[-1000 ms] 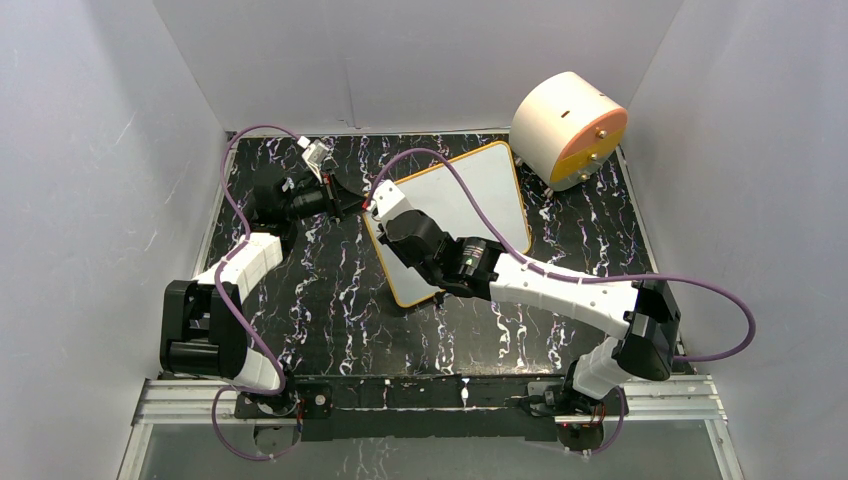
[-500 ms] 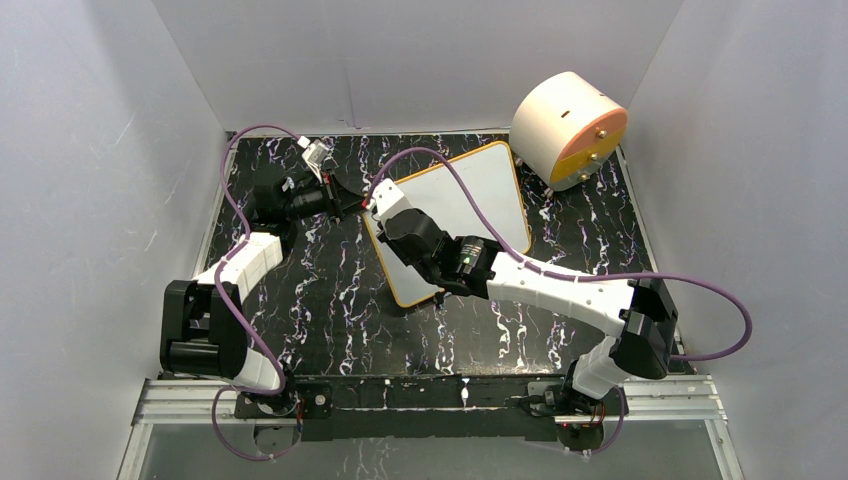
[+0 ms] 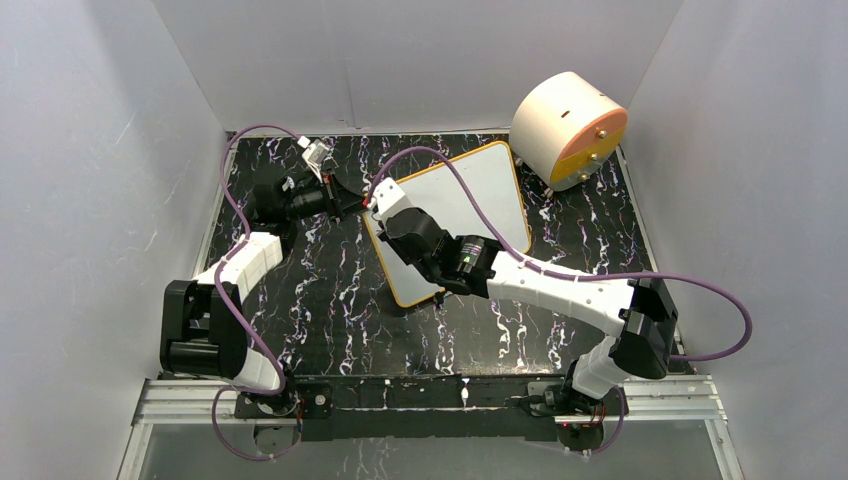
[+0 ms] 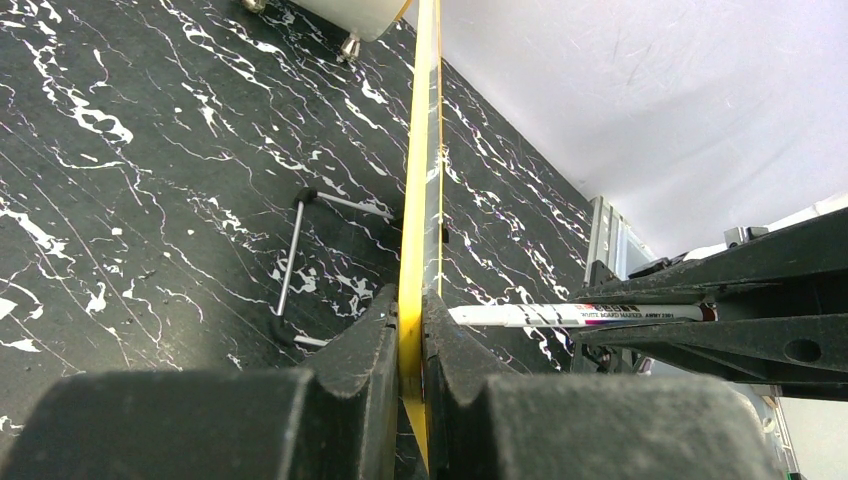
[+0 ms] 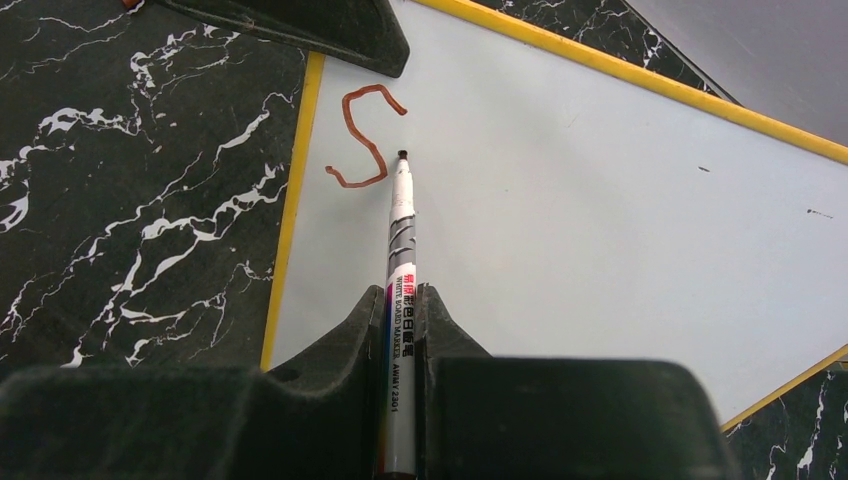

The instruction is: Write a sentence on the whiteboard

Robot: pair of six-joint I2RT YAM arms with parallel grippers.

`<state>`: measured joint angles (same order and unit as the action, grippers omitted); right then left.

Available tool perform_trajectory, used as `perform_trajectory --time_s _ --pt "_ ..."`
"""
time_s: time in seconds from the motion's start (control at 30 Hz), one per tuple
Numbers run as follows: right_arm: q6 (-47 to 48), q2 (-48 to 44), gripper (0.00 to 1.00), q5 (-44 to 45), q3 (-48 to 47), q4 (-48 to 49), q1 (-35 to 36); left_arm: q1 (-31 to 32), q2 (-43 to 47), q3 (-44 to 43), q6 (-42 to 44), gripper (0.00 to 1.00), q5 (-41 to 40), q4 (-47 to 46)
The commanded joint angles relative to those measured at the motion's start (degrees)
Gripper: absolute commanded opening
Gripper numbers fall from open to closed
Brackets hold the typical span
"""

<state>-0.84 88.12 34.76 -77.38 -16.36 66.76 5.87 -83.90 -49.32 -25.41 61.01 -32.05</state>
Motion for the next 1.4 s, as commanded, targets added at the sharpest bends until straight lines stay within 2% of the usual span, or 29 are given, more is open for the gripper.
perform_trajectory --time_s 0.0,0.63,0.9,1.37 --pt "0.40 -0.44 0.00 3.22 -0.24 0.30 -1.64 2.13 -1.71 0.74 3.30 0.00 1.15 6.50" --pt "-0.61 -2.06 0.00 4.88 -0.12 -1.31 -2.44 2.25 -1.79 0.57 3.88 0.00 0.81 7.20" --pt "0.75 -5.65 0.00 -2.05 1.62 3.30 -2.44 2.30 -1.88 0.47 4.05 0.00 0.61 7.54" --pt "2.58 -3.44 0.00 -2.90 0.31 5.39 -2.38 2.31 -1.88 0.28 4.31 0.00 0.68 7.93"
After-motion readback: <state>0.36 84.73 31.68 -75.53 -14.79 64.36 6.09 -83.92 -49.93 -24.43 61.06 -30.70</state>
